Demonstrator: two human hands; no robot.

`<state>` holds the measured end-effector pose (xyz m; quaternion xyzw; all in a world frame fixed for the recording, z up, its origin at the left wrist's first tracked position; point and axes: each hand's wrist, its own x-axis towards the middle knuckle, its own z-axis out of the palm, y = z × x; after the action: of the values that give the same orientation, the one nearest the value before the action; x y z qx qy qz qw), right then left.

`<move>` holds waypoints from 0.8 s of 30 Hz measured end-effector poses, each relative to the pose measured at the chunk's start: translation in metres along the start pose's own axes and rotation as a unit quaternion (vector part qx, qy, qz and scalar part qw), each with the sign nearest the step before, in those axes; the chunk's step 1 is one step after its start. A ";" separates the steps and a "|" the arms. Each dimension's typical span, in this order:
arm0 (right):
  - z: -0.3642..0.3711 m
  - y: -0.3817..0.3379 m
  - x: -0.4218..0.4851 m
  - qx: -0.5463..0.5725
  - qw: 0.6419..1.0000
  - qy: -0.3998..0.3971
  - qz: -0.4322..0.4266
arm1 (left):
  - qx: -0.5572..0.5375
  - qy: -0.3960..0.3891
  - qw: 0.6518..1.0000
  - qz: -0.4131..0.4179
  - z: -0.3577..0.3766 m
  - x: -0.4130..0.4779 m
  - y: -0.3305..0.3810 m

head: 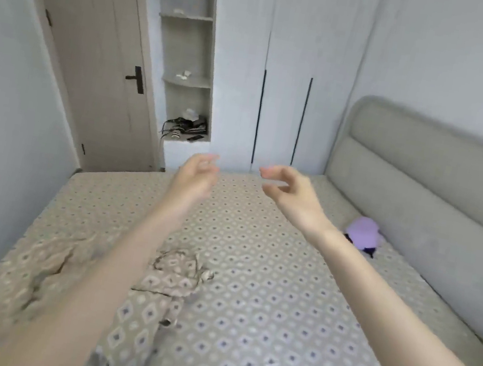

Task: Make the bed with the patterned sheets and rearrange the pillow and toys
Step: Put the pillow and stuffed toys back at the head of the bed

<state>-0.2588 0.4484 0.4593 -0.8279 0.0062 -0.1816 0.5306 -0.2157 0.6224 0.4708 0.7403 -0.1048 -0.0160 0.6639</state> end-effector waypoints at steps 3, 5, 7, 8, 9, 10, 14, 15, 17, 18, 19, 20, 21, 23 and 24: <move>-0.073 0.034 -0.039 -0.052 0.995 0.061 0.053 | -0.014 -0.079 0.997 0.001 0.075 -0.008 -0.003; -0.114 0.053 -0.065 -0.079 0.990 0.086 0.083 | -0.021 -0.126 0.992 0.002 0.118 -0.017 -0.007; -0.166 0.076 -0.100 -0.101 0.980 0.125 0.119 | -0.023 -0.187 0.982 -0.001 0.179 -0.032 -0.010; -0.183 0.084 -0.112 -0.113 0.976 0.136 0.131 | -0.023 -0.203 0.979 -0.001 0.200 -0.037 -0.011; -0.205 0.094 -0.128 -0.124 0.969 0.151 0.148 | -0.021 -0.228 0.973 0.000 0.227 -0.046 -0.012; -0.233 0.106 -0.148 -0.139 0.962 0.168 0.163 | -0.022 -0.254 0.967 -0.004 0.261 -0.058 -0.013; -0.327 0.152 -0.223 -0.174 0.935 0.202 0.234 | -0.008 -0.327 0.945 -0.017 0.376 -0.108 -0.022; -0.356 0.166 -0.247 -0.178 0.926 0.213 0.254 | -0.005 -0.350 0.937 -0.023 0.412 -0.124 -0.025; -0.397 0.189 -0.283 -0.185 0.909 0.229 0.295 | 0.000 -0.378 0.925 -0.037 0.463 -0.149 -0.032; -0.414 0.201 -0.298 -0.193 0.900 0.234 0.314 | 0.004 -0.387 0.921 -0.048 0.484 -0.160 -0.035; -0.431 0.212 -0.316 -0.198 0.891 0.235 0.334 | 0.009 -0.397 0.916 -0.060 0.506 -0.173 -0.039; -0.448 0.223 -0.330 -0.201 0.883 0.238 0.351 | 0.014 -0.410 0.909 -0.071 0.526 -0.184 -0.044; -0.467 0.233 -0.350 -0.203 0.871 0.243 0.375 | 0.022 -0.427 0.900 -0.083 0.552 -0.197 -0.050; -0.488 0.253 -0.374 -0.192 0.856 0.246 0.412 | 0.027 -0.447 0.887 -0.111 0.583 -0.214 -0.061; -0.498 0.263 -0.386 -0.189 0.850 0.245 0.427 | 0.032 -0.452 0.881 -0.135 0.600 -0.223 -0.067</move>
<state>-0.7247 -0.0249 0.2987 -0.7567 0.5232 -0.1290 0.3701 -0.5221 0.0803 0.3078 0.6803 -0.2932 -0.4354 0.5116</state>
